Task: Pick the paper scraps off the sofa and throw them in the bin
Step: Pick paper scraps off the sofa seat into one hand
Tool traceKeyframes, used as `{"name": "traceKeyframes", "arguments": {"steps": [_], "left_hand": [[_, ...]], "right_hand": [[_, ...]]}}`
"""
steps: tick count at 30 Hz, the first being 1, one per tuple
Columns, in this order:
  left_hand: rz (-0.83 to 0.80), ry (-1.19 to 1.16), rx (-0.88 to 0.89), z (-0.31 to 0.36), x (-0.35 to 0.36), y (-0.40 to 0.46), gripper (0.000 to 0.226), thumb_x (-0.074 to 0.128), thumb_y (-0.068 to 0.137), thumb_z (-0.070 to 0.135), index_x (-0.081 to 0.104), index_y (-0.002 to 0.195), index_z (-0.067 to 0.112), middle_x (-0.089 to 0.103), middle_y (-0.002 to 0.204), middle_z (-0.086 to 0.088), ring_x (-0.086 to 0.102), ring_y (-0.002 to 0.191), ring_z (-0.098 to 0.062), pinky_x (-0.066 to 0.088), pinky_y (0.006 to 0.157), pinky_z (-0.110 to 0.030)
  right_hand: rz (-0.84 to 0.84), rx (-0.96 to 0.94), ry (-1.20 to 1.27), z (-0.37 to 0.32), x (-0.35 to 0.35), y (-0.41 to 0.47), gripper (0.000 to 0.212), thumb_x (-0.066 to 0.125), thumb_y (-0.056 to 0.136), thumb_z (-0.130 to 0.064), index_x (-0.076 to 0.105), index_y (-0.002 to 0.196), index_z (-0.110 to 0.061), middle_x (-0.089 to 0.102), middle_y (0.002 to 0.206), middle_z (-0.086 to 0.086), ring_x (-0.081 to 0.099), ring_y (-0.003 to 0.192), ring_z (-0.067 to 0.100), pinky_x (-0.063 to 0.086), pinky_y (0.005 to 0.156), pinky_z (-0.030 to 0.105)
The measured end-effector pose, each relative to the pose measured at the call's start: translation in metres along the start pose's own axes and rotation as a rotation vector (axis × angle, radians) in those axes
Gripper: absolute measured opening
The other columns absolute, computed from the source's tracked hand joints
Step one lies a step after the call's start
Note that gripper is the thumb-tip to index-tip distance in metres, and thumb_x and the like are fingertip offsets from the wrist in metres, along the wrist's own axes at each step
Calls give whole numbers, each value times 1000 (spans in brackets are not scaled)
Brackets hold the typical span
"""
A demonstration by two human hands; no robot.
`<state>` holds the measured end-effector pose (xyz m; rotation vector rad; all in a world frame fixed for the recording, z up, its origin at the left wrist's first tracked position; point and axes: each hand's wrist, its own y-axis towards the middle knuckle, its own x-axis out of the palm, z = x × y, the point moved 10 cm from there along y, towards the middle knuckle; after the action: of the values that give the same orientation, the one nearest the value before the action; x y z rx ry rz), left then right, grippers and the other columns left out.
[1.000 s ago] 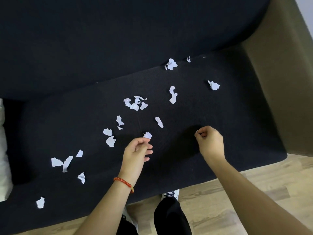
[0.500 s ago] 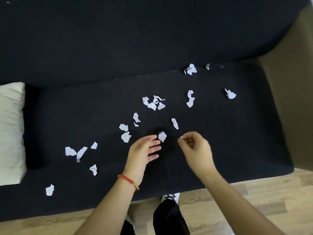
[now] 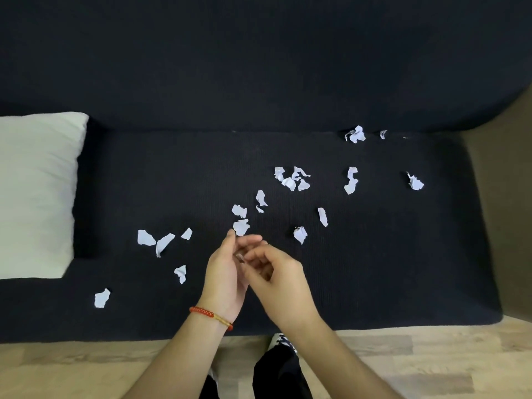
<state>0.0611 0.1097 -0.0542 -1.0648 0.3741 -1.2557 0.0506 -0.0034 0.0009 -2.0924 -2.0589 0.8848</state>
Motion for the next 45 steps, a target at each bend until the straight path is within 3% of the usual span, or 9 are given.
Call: {"name": "traceKeyframes", "arguments": {"steps": [4, 9, 13, 18, 23, 29, 35, 40, 45], "left_hand": [[9, -71, 31, 10, -9, -4, 51, 43, 111, 35, 74, 89, 2, 76, 87, -14, 75, 84, -22, 61, 76, -37], [1, -60, 14, 19, -16, -10, 51, 40, 112, 34, 73, 106, -5, 79, 100, -21, 79, 91, -29, 66, 78, -39], [-13, -35, 7, 24, -18, -16, 51, 39, 112, 35, 73, 110, -3, 79, 106, -21, 79, 98, -30, 64, 87, -40], [-13, -25, 5, 27, -18, -18, 50, 40, 112, 36, 72, 114, -2, 80, 105, -17, 79, 99, -27, 64, 89, -39], [-4, -22, 0, 24, -15, -18, 49, 40, 112, 35, 73, 113, -3, 80, 104, -18, 79, 97, -28, 65, 87, -38], [16, 10, 3, 22, -15, -18, 49, 42, 112, 33, 74, 107, -4, 80, 99, -18, 79, 95, -29, 63, 87, -41], [45, 20, -6, 18, -15, -18, 50, 42, 112, 34, 73, 107, -4, 80, 100, -19, 79, 96, -30, 62, 87, -42], [56, 38, -2, 15, -14, -19, 49, 42, 112, 34, 73, 109, -5, 80, 100, -18, 79, 96, -29, 61, 88, -42], [80, 65, -6, 14, -19, -19, 50, 42, 112, 34, 74, 107, -3, 80, 98, -18, 80, 94, -28, 61, 86, -42]], "right_hand": [[52, -152, -8, -20, -10, -7, 12, 75, 95, -15, 76, 102, -25, 72, 101, -13, 70, 90, 10, 58, 78, 23], [257, -50, -221, 13, -62, 21, 8, 74, 96, -16, 74, 100, -23, 67, 93, -12, 64, 76, 9, 57, 75, 28], [262, 73, -410, 52, -86, 50, 12, 71, 98, -28, 70, 109, -23, 62, 104, -7, 62, 76, 10, 60, 74, 37], [162, 189, -485, 85, -83, 63, 38, 73, 95, -39, 60, 129, -25, 56, 120, -4, 61, 86, 12, 51, 65, 26], [198, 146, -455, 89, -77, 64, 27, 69, 99, -34, 60, 122, -23, 57, 131, 1, 61, 77, 9, 59, 66, 33], [209, 105, -427, 96, -67, 71, 6, 62, 104, -21, 64, 109, -19, 55, 105, -7, 61, 123, 31, 46, 60, 17], [192, 80, -485, 101, -67, 77, 4, 62, 103, -17, 65, 104, -19, 64, 95, 1, 66, 78, 20, 62, 67, 43], [170, 21, -591, 91, -63, 76, 18, 63, 98, -3, 69, 113, -11, 56, 121, 1, 66, 84, 19, 62, 71, 34], [143, 87, -580, 94, -64, 79, 9, 63, 100, -7, 63, 106, -12, 60, 110, 3, 64, 82, 20, 59, 69, 37]]}}
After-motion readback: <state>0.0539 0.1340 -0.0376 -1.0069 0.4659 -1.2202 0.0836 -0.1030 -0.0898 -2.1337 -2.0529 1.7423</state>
